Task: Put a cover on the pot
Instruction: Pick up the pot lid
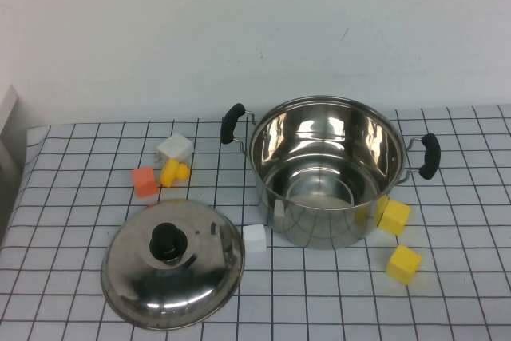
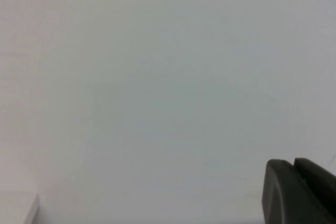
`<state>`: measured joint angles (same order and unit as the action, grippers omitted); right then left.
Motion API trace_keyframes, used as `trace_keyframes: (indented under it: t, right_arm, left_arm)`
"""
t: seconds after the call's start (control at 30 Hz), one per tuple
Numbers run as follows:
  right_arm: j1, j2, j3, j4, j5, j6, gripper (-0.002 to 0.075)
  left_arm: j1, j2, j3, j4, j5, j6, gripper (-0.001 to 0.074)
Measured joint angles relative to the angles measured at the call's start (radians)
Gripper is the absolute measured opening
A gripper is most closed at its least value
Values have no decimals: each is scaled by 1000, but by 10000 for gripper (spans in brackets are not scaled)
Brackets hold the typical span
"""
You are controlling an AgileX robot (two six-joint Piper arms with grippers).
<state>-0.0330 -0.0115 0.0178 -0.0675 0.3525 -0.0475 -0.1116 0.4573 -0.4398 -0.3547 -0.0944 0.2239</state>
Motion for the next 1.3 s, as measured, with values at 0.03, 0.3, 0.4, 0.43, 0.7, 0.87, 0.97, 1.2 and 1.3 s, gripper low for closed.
trace_keyframes:
  t: [0.03, 0.3, 0.4, 0.43, 0.7, 0.87, 0.97, 1.2, 1.3]
  right_arm:
    - [0, 0, 0, 0, 0, 0, 9]
    - [0, 0, 0, 0, 0, 0, 9]
    - [0, 0, 0, 0, 0, 0, 9]
    - [0, 0, 0, 0, 0, 0, 9]
    - [0, 0, 0, 0, 0, 0, 9]
    - [0, 0, 0, 0, 0, 0, 9]
    - [0, 0, 0, 0, 0, 0, 9]
    - [0, 0, 0, 0, 0, 0, 9]
    - [0, 0, 0, 0, 0, 0, 9]
  left_arm:
    - [0, 40, -2, 0, -31, -12, -1]
    - [0, 396, -2, -6, -212, -116, -1]
    - [0, 546, -2, -7, -295, -162, -1]
    - [0, 598, -2, -3, -331, -179, -1]
    - [0, 939, -2, 289, -636, -410, -1]
    - [-2, 1063, -8, 528, -729, -495, 8]
    - [-2, 1119, -8, 595, -764, -511, 84]
    - [-2, 1236, -16, 694, -900, -514, 489]
    - [-2, 1301, -19, 717, -915, -514, 564]
